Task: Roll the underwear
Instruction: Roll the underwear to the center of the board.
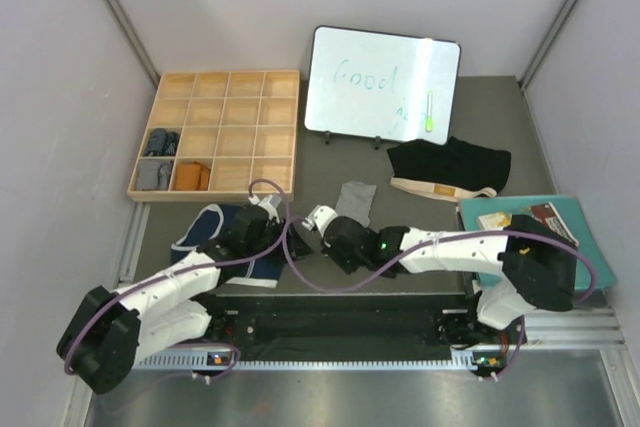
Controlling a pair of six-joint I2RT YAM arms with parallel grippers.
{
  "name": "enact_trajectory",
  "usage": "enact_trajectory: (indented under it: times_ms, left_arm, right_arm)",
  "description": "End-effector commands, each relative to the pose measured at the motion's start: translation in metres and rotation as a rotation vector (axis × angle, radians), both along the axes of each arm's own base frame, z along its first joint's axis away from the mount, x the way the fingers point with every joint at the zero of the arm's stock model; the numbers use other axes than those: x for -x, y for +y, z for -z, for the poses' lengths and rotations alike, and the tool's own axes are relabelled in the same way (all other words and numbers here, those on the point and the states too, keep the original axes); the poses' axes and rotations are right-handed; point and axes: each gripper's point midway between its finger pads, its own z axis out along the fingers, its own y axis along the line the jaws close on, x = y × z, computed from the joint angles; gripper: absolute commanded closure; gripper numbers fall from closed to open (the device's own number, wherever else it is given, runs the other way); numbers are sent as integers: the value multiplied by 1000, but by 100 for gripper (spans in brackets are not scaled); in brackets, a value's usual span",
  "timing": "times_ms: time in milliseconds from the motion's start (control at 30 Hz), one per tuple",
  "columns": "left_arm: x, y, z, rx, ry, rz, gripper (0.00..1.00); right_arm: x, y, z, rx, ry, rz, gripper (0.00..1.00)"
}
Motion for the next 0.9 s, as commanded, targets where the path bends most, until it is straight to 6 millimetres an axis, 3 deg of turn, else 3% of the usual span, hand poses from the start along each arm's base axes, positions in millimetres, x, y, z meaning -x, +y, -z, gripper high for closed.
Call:
enact_trajectory:
  times_ms: [0,133,867]
  left_arm:
    - [-6,7,-2,4,-129,-3,57]
    - [-7,7,-4,-9,-170,26,57]
    - [-36,-31,-14,17,-279,175,49]
  right_arm:
    - [4,17,-14,-74,140,-96,100]
    - [-14,10,-10,-54,199,-86,100]
    - [-52,-4,20,-43,395,-94,100]
